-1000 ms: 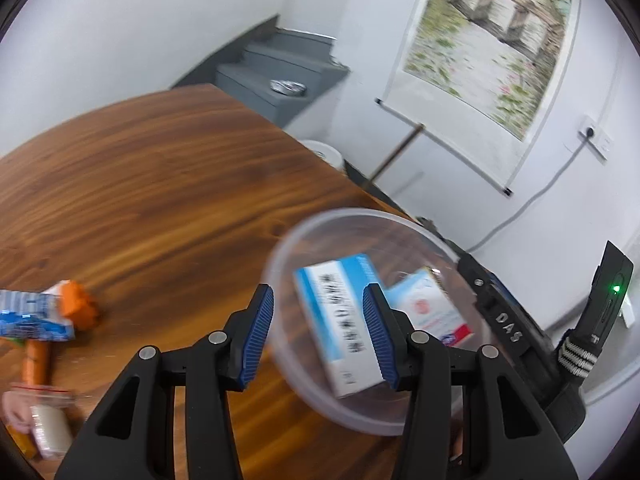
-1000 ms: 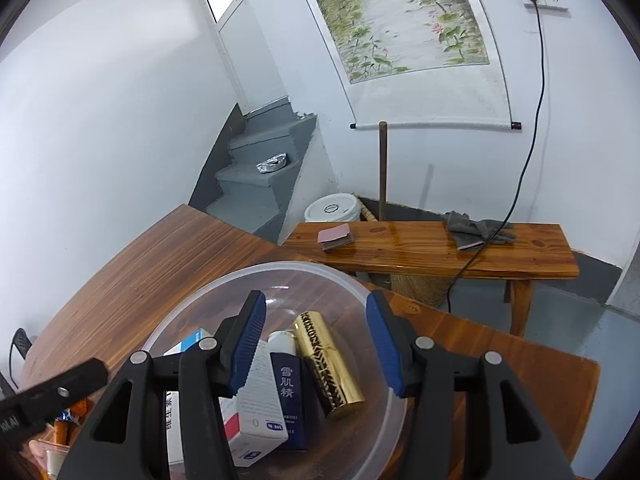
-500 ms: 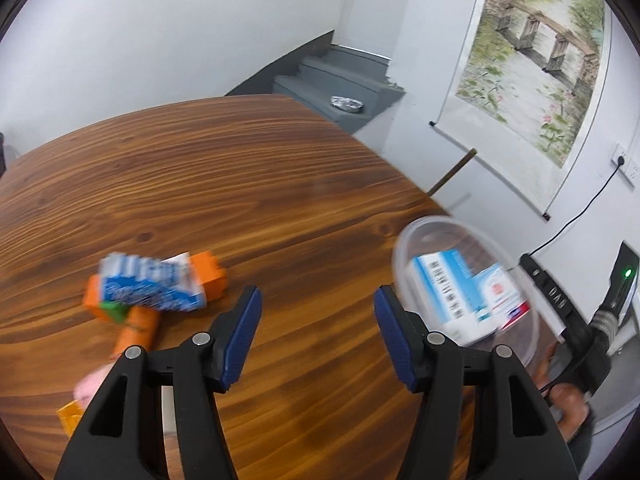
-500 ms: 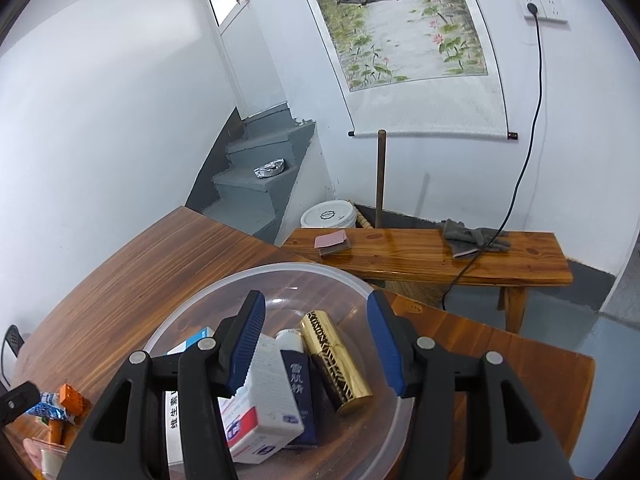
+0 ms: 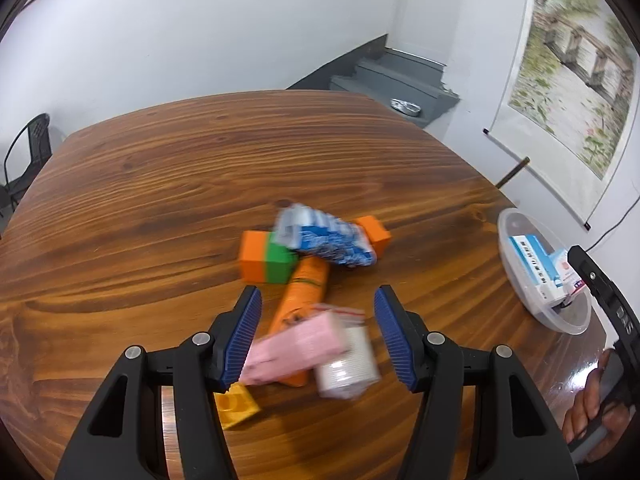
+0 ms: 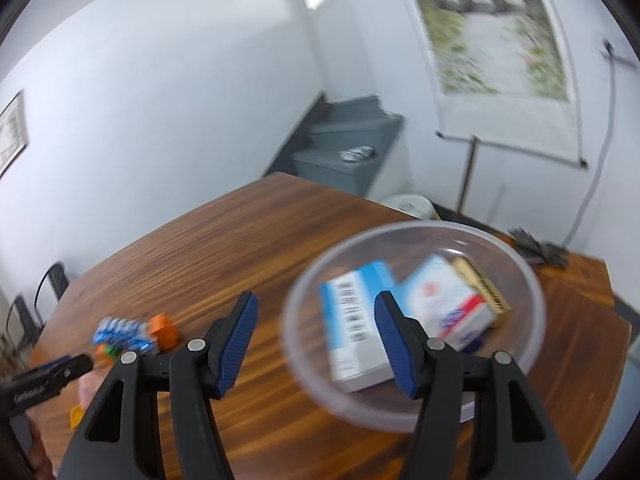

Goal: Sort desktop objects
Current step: 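Move both grippers back toward the remaining pile on the table, then grasp the bagged white bandage roll with the right gripper while the left grasps the pink roller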

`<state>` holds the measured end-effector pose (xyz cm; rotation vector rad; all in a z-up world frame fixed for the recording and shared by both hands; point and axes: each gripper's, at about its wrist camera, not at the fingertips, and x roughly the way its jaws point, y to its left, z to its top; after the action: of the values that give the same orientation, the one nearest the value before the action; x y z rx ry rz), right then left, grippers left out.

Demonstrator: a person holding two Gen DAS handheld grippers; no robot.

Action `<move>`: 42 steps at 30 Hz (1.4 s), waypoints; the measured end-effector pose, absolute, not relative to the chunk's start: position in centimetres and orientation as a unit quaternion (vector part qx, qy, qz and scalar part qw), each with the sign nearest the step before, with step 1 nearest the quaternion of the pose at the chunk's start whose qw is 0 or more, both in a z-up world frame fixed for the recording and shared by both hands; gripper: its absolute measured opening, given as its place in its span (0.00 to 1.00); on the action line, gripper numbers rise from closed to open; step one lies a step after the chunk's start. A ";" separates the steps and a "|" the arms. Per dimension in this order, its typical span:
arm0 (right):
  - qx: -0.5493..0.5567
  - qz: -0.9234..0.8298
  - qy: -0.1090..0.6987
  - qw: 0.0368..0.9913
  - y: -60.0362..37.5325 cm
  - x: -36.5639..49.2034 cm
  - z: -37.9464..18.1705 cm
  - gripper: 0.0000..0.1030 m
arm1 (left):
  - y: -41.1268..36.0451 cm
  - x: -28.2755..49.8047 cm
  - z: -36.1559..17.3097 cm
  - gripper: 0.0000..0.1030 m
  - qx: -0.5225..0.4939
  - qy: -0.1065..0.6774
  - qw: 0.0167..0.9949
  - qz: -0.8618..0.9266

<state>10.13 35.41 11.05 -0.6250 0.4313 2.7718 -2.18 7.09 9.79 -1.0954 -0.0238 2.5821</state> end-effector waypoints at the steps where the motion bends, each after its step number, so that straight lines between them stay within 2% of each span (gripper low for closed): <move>1: -0.214 0.959 0.140 0.124 34.5 10.1 11.2 0.65 | 6.7 -2.1 9.7 0.61 -0.385 -0.009 0.168 0.908; 12: -0.287 0.948 0.134 -0.041 26.8 8.2 8.9 0.67 | 6.4 -1.8 8.2 0.61 -0.397 0.031 0.182 0.899; 20: -0.309 0.941 0.125 -0.061 25.7 7.7 7.8 0.67 | 6.6 -1.7 7.5 0.61 -0.401 0.063 0.183 0.895; 34: -0.318 0.938 0.118 -0.076 24.7 7.5 7.5 0.67 | 4.9 -2.7 6.5 0.61 -0.410 0.063 0.157 0.896; 42: -0.325 0.934 0.122 -0.082 24.7 7.5 7.2 0.67 | 3.8 -3.8 5.3 0.68 -0.434 0.059 0.137 0.888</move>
<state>7.46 24.72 7.20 -1.0763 0.4062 3.0981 -3.75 3.79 5.31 -1.2570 0.1716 2.5705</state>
